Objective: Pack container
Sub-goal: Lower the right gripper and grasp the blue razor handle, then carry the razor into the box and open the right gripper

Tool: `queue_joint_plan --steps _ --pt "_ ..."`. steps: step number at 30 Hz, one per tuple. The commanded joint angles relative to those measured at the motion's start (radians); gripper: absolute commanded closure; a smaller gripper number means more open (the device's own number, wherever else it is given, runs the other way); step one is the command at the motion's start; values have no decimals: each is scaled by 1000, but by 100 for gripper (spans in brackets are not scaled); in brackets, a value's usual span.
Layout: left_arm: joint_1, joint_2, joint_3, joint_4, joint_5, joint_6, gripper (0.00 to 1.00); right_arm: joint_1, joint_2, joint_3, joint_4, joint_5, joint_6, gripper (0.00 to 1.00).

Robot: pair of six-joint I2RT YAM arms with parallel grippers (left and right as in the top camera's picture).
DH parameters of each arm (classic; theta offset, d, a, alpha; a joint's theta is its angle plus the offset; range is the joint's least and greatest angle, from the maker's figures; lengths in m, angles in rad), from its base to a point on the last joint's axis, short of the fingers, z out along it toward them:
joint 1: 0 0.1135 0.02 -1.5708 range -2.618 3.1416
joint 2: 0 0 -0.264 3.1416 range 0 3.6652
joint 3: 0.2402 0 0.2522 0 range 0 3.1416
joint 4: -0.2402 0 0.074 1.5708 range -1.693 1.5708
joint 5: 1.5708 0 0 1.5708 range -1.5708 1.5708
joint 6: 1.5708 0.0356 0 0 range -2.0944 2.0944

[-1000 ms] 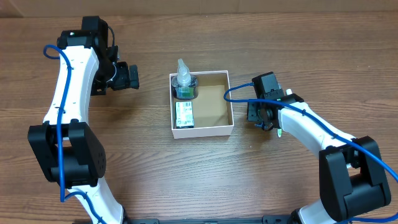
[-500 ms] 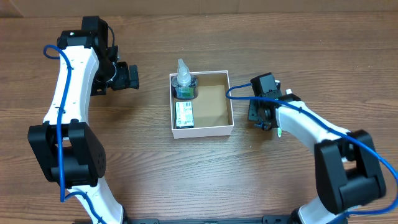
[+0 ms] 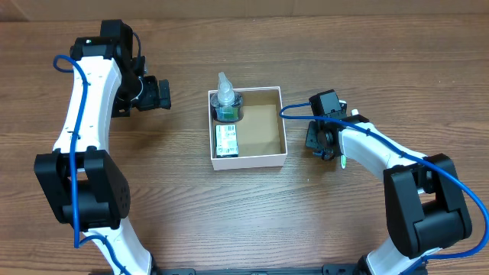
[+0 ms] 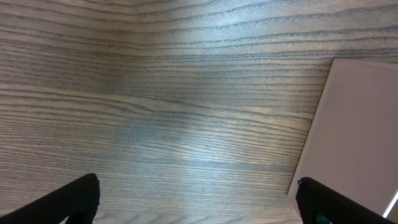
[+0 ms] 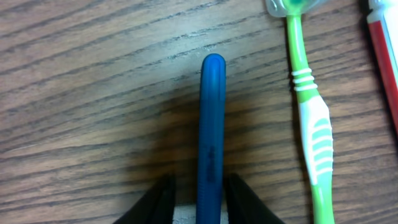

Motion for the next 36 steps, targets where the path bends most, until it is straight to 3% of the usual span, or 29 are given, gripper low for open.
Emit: queue_joint_plan --steps 1,5,9,13,25,36 --pt "2 -18 -3 4 18 22 0 -13 8 -6 -14 -10 8 79" --pt "2 -18 -3 4 18 22 0 -27 8 -6 -21 -10 8 90" --pt "2 -18 -3 4 18 22 0 -38 8 -4 -29 -8 5 93" --pt "2 -18 -3 4 18 22 0 -41 -12 2 -42 12 2 93" --pt "2 -18 -3 4 18 22 0 -15 -204 242 -314 39 -25 93" --pt "2 -18 -3 4 18 22 0 179 -275 290 -381 39 -1 92"
